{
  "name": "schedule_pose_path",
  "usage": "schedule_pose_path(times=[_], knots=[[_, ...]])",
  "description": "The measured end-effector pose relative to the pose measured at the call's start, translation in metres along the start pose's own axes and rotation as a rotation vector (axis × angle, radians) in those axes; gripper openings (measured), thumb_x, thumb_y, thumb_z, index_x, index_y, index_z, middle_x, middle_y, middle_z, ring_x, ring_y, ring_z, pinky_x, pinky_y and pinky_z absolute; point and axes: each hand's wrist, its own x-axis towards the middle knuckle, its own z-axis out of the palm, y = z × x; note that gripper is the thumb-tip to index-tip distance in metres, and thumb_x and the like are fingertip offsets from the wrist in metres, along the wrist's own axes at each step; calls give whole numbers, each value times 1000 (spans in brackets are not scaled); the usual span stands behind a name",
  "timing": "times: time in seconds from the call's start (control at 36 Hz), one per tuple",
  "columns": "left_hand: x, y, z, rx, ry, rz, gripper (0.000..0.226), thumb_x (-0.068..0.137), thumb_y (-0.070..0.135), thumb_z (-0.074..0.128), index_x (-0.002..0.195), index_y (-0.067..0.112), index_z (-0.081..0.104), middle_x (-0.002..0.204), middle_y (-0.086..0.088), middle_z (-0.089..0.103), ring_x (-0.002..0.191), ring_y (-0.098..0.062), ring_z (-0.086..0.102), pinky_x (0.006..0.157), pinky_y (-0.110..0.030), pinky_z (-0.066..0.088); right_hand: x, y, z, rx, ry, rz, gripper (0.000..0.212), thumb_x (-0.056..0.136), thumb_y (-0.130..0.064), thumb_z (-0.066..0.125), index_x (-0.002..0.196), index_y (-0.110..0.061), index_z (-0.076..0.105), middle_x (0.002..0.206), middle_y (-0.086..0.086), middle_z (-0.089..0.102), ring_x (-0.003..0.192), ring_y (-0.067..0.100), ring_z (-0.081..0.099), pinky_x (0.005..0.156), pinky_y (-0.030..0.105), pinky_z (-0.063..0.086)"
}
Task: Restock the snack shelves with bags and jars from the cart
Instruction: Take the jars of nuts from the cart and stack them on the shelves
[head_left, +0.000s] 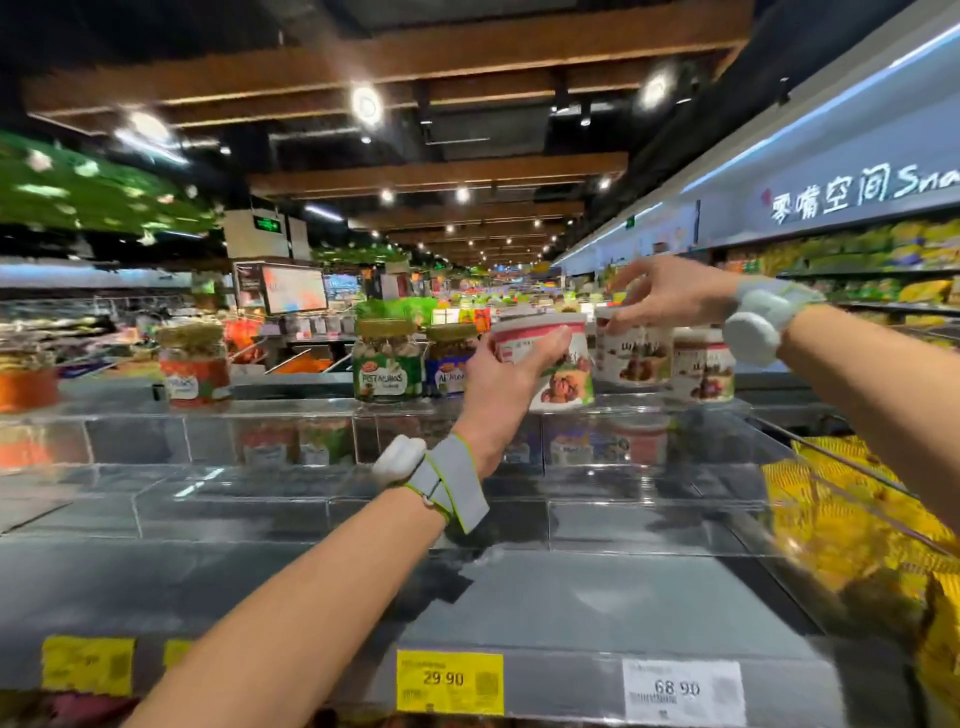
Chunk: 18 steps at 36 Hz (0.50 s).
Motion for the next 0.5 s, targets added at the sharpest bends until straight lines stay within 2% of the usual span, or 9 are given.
schedule_pose_path(times=[0.11, 0.25, 0.33, 0.42, 0.5], knots=[[1, -8, 3, 2, -58, 50, 69, 62, 56, 82, 116, 17, 67, 105, 1, 76, 101, -16, 72, 96, -39, 56, 14, 0, 13, -157, -52, -9, 82, 68, -65, 77, 134, -23, 52, 124, 1, 63, 108, 23, 59, 101, 41, 48], [-1, -22, 2, -19, -69, 21, 72, 60, 58, 83, 117, 18, 64, 109, -3, 75, 102, -20, 72, 97, -47, 55, 22, 4, 29, -263, -57, -9, 75, 74, -62, 74, 131, -20, 50, 128, 4, 58, 111, 27, 57, 101, 45, 47], [-3, -30, -2, -27, -81, 19, 76, 61, 58, 82, 120, 14, 62, 112, -6, 73, 104, -21, 71, 97, -47, 55, 29, 7, 37, -251, -68, -7, 77, 70, -62, 74, 128, -19, 50, 125, 6, 60, 106, 27, 59, 99, 47, 49], [-2, -35, -3, -13, -81, 20, 76, 59, 59, 82, 118, 15, 62, 110, -5, 73, 102, -19, 71, 96, -45, 56, 35, 8, 41, -243, -80, 5, 64, 79, -56, 73, 126, -19, 52, 123, 5, 61, 105, 25, 60, 98, 47, 51], [-1, -38, -5, 13, -87, 29, 77, 58, 61, 82, 119, 18, 60, 110, -3, 72, 101, -17, 71, 95, -44, 57, 38, 9, 45, -265, -75, 23, 59, 82, -61, 68, 123, -21, 54, 120, 4, 61, 104, 25, 59, 96, 46, 52]])
